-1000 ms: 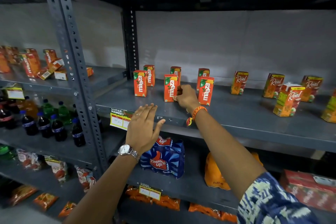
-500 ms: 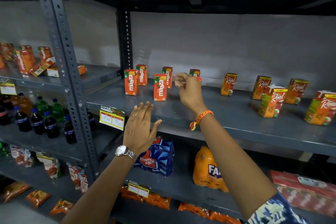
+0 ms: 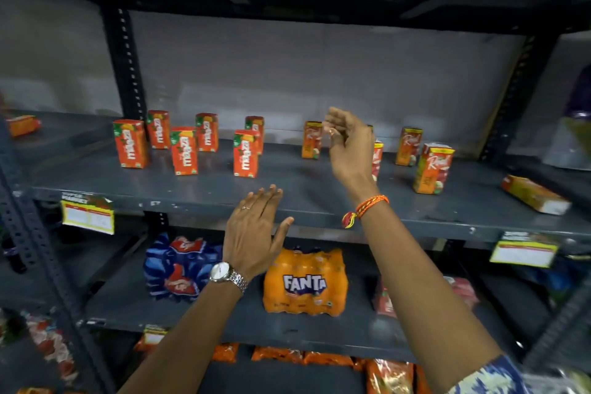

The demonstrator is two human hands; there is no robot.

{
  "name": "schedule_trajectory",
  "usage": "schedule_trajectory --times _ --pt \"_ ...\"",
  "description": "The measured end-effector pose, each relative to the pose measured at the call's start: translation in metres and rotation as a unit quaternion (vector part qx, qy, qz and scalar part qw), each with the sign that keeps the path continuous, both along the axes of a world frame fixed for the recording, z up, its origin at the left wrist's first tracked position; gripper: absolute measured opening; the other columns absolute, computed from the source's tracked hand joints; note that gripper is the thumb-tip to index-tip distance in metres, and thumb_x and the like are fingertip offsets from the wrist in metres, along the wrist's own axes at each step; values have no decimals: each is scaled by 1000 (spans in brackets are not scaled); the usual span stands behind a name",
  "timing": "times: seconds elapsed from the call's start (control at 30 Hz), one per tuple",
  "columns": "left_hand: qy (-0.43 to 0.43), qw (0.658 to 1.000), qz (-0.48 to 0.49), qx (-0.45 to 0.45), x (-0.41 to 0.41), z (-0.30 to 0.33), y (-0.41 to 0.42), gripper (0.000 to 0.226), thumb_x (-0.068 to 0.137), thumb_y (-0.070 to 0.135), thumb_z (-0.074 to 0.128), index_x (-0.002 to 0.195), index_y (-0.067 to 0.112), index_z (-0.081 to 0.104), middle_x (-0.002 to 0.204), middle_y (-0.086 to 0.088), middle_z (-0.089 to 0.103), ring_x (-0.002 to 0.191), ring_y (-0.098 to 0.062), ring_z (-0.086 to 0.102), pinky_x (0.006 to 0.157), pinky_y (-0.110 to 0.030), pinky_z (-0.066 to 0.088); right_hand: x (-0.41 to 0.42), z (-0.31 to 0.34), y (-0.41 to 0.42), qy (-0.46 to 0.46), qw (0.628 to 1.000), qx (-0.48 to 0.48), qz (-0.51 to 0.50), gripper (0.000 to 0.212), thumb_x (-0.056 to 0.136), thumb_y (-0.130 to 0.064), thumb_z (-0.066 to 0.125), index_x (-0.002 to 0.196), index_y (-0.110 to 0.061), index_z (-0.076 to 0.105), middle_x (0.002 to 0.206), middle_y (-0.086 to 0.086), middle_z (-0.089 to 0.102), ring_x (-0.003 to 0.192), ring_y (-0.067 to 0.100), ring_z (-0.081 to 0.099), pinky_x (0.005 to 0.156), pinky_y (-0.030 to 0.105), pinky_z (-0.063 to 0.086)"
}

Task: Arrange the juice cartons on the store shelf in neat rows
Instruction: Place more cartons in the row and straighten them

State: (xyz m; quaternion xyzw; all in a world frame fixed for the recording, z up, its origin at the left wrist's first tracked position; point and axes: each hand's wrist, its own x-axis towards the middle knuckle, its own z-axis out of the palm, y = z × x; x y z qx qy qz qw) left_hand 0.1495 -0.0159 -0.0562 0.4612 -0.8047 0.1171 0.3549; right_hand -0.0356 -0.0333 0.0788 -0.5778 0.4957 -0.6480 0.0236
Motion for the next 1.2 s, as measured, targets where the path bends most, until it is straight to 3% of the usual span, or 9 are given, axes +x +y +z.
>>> schedule_trajectory --times 0.2,0.37,0.57,0.67,0.73,0.8,0.87,1.03,1.2 --pt "-9 999 -46 -14 -77 -2 18 59 99 50 35 138 11 53 142 -7 55 131 -24 52 114 -38 33 -100 1 38 -59 995 -27 -77 39 87 13 50 119 -6 64 102 -1 69 93 9 67 83 10 51" --pt "0 997 -69 -32 -131 -4 31 57 98 49 37 137 12 55 140 -6 57 127 -25 56 111 -39 36 -173 -1 70 -85 986 -46 -134 40 86 14 49 116 -7 66 101 1 70 91 8 67 88 17 54" --pt "-9 997 -68 -42 -175 -8 36 55 98 48 36 139 14 53 139 -5 58 127 -24 55 111 -39 35 -248 -19 94 -84 975 5 -205 37 88 9 52 121 -5 62 109 8 69 92 10 64 79 3 47" --pt "3 997 -64 -50 -183 -12 34 53 98 46 37 137 15 54 138 -4 59 126 -23 55 110 -39 34 -282 -34 99 -21 959 86 -271 39 87 -3 60 126 0 57 120 17 66 107 25 63 94 25 50" --pt "3 997 -60 -57 -182 -15 32 52 98 45 37 138 16 53 138 -3 59 127 -22 54 109 -39 33 -302 -44 99 45 919 173 -350 42 88 -15 61 125 5 54 127 26 58 118 42 54 99 44 44" --pt "1 996 -57 -64 -182 -17 30 51 98 44 36 138 16 53 139 -3 59 127 -22 54 108 -39 32 -314 -51 100 86 859 261 -433 49 89 -29 57 121 8 53 128 30 52 120 48 46 98 50 40" --pt "6 996 -55 -64 -182 -17 31 51 98 44 36 138 17 52 139 -3 58 126 -21 54 107 -39 32 -319 -55 100 71 825 296 -477 56 89 -38 51 119 9 54 131 29 49 125 47 40 100 53 37" --pt "12 997 -52 -55 -183 -16 33 50 98 43 37 138 17 52 140 -3 58 128 -21 52 109 -40 31 -329 -52 102 30 824 351 -444 55 87 -33 50 125 7 53 142 32 40 134 48 32 107 53 34" --pt "16 998 -44 -46 -185 -16 35 50 98 44 37 138 19 51 140 -2 57 128 -20 51 110 -38 28 -325 -40 105 32 873 341 -346 56 84 -25 66 128 -1 41 131 28 55 122 47 52 97 50 47"
